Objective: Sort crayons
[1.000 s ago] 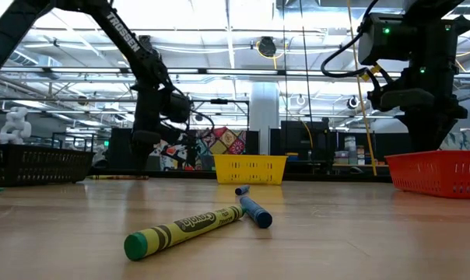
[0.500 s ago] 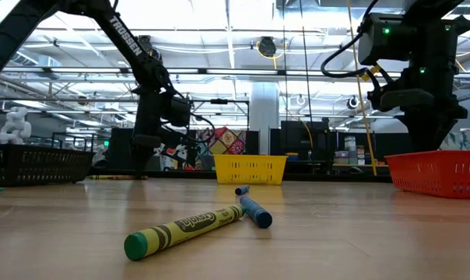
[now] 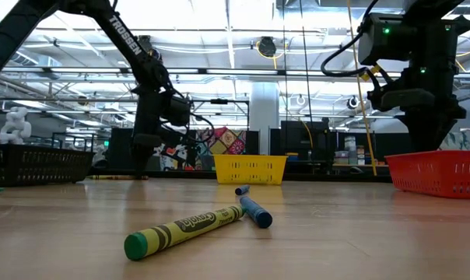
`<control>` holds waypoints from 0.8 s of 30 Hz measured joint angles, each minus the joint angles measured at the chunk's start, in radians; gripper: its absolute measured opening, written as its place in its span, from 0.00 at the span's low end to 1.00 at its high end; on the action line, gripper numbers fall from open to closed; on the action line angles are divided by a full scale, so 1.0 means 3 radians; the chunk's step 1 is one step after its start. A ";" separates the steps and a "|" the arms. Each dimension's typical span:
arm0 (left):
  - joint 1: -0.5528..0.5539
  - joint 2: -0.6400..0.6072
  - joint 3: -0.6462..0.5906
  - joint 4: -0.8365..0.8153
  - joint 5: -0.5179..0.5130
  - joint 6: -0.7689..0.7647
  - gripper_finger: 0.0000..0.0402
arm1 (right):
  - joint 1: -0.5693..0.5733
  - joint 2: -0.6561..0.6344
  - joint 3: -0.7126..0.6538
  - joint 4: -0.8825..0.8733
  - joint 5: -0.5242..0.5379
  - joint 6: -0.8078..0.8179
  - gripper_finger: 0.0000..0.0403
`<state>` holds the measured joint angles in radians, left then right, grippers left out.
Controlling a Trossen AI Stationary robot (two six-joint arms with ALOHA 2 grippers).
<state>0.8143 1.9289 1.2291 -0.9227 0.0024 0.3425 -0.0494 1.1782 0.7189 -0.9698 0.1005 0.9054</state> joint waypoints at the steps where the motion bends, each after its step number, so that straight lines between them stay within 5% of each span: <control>1: -0.0012 -0.0020 -0.0006 -0.0008 -0.0006 -0.0020 0.01 | 0.0000 0.0000 0.0000 0.0000 0.0000 -0.0009 0.13; 24: -0.0701 -0.1303 0.0083 -0.1076 0.0004 -0.0615 0.00 | 0.0000 0.0000 0.0000 0.0006 0.0010 0.0016 0.13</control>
<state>0.6038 1.5380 1.2541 -1.2455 0.0036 0.1580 -0.0494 1.1782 0.7189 -0.9680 0.1035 0.9102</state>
